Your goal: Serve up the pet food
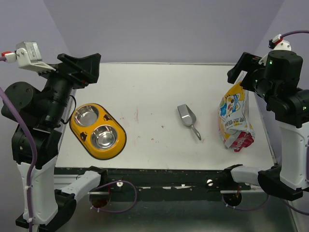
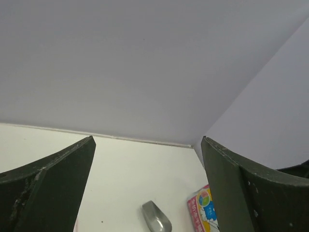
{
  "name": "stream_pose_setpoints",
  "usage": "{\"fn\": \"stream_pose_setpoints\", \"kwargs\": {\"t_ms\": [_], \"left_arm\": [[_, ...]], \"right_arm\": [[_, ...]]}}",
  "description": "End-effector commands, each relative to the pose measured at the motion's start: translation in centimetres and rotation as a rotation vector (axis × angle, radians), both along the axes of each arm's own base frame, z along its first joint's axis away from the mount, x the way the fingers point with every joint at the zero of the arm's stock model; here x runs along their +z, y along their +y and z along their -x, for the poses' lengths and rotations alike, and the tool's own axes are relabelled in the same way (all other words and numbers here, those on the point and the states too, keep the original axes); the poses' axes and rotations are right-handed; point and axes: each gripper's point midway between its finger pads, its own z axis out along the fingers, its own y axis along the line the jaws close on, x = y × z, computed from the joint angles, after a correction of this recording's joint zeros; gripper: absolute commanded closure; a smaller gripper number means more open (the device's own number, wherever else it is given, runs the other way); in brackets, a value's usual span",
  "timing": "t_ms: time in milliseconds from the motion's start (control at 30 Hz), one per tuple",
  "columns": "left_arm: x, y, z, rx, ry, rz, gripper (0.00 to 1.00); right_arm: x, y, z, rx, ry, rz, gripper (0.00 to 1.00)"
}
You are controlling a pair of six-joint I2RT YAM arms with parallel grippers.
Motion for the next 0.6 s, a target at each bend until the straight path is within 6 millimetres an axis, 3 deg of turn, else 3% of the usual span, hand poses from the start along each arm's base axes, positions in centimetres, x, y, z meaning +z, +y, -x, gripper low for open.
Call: {"fn": "stream_pose_setpoints", "kwargs": {"t_ms": [0, 133, 267, 467, 567], "left_arm": [[-3.0, -3.5, -1.2, -0.167, 0.126, 0.045, 0.02], [-7.7, -8.3, -2.8, -0.325, 0.299, 0.099, 0.01], [-14.4, -14.2, -3.5, -0.470, 0.510, 0.242, 0.02], [-26.0, -24.5, -2.4, -0.678, 0.831, 0.443, 0.01], [-29.7, -29.3, -1.2, -0.765, 0.965, 0.405, 0.02]], "right_arm": [[-0.2, 0.0, 1.1, 0.017, 0.013, -0.017, 0.00], [0.5, 0.2, 1.7, 0.039, -0.011, -0.032, 0.00], [1.8, 0.5, 2.7, 0.061, -0.058, -0.065, 0.00], [4.2, 0.0, 4.4, 0.066, -0.151, -0.087, 0.00], [4.6, -0.1, 4.8, 0.072, -0.167, -0.088, 0.00]]}}
